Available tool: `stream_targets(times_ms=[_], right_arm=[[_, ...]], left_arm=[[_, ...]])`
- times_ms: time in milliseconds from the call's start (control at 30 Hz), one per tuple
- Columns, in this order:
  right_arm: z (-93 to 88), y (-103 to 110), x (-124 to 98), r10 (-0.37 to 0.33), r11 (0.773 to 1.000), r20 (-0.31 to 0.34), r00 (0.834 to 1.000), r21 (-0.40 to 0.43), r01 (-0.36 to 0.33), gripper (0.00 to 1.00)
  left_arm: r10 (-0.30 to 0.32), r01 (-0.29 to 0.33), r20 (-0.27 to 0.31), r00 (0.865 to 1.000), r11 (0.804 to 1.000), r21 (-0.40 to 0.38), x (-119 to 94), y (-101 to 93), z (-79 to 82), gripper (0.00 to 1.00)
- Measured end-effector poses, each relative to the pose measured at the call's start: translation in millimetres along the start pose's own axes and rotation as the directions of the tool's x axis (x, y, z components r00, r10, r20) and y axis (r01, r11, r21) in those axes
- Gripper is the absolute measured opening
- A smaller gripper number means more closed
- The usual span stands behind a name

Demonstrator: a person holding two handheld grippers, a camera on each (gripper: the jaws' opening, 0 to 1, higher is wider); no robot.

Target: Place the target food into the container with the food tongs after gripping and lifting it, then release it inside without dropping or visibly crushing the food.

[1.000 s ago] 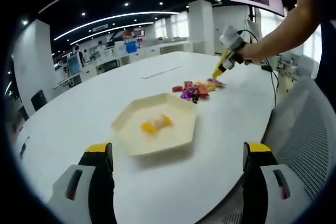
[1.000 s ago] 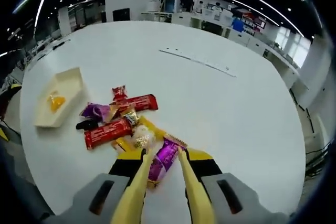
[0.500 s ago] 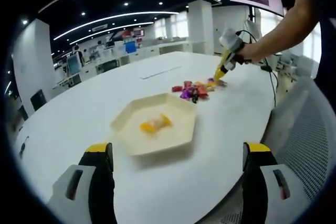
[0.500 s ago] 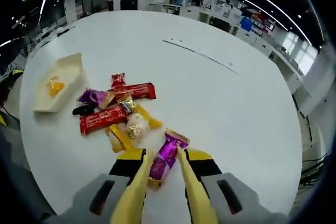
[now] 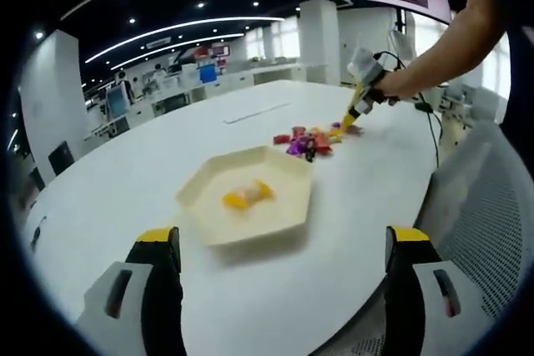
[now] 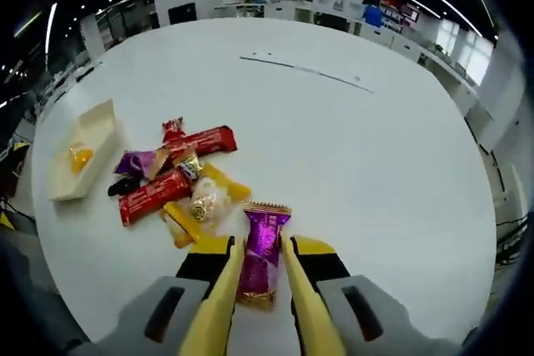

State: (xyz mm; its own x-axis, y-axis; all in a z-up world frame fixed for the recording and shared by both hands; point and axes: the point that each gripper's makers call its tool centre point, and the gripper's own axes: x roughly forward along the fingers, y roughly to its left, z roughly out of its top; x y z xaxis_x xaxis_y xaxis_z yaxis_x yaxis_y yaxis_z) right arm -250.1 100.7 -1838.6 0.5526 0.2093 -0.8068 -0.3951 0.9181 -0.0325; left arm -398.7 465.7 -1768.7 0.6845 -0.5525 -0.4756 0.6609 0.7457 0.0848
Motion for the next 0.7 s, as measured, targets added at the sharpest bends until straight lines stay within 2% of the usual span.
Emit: stream_targets(times_ms=[233,467,700], right_arm=[[0.6,0,1,0.021,1.0,0.009,1.0,-0.004,-0.021,0.22],[-1.1,-3,-3,0.03,1.0,-0.017,0.999,0.003,-0.03,0.23],[9.5,-5,-15,0.042,0.999,-0.008,0.999,-0.019,-0.042,0.23]], left_arm=[[0.004,-0.004,0.0,1.0,1.0,0.001,0,0.6,-0.1,0.99],[0.002,-0.002,-0.007,1.0,1.0,-0.01,0,1.3,-1.9,0.98],[0.008,-0.008,-0.007,1.0,1.0,-0.006,0,2.6,-2.5,0.98]])
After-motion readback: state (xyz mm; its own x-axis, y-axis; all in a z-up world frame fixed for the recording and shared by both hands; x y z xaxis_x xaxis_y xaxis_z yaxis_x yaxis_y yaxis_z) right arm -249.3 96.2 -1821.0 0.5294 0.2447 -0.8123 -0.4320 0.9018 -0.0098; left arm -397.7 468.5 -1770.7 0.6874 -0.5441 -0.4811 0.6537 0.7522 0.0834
